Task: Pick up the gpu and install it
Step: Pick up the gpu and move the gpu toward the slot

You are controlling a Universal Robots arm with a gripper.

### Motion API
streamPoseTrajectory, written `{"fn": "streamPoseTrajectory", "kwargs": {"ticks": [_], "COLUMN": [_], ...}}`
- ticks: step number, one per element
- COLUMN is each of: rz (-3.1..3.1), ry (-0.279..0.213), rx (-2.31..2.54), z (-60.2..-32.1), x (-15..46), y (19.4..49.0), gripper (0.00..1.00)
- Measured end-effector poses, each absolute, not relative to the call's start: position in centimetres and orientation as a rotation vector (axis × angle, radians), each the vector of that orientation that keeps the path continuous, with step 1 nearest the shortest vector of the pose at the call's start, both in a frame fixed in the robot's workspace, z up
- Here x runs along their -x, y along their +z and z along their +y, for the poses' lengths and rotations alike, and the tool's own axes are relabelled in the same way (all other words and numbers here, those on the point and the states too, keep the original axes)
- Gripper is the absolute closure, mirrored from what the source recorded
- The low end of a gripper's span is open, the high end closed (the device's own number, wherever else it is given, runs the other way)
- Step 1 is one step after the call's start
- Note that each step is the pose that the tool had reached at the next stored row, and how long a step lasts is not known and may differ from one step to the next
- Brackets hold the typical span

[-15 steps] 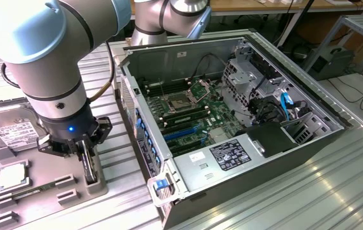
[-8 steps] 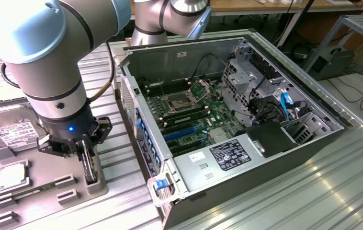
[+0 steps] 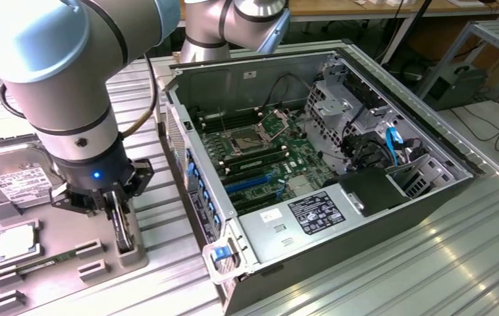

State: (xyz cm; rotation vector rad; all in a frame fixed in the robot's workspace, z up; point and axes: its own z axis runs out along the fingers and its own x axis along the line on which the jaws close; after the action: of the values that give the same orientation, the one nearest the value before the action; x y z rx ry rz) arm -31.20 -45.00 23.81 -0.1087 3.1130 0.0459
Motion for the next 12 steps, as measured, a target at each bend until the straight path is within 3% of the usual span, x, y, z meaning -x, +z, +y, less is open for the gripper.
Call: {"fn": "streamPoseTrajectory", "kwargs": {"ticks": [12], "rz": [3.113], "ry": [0.046], "rx": [0.109], "z": [-45.0], "x": [31.2], "y": [29.2], "gripper": [0.71]}}
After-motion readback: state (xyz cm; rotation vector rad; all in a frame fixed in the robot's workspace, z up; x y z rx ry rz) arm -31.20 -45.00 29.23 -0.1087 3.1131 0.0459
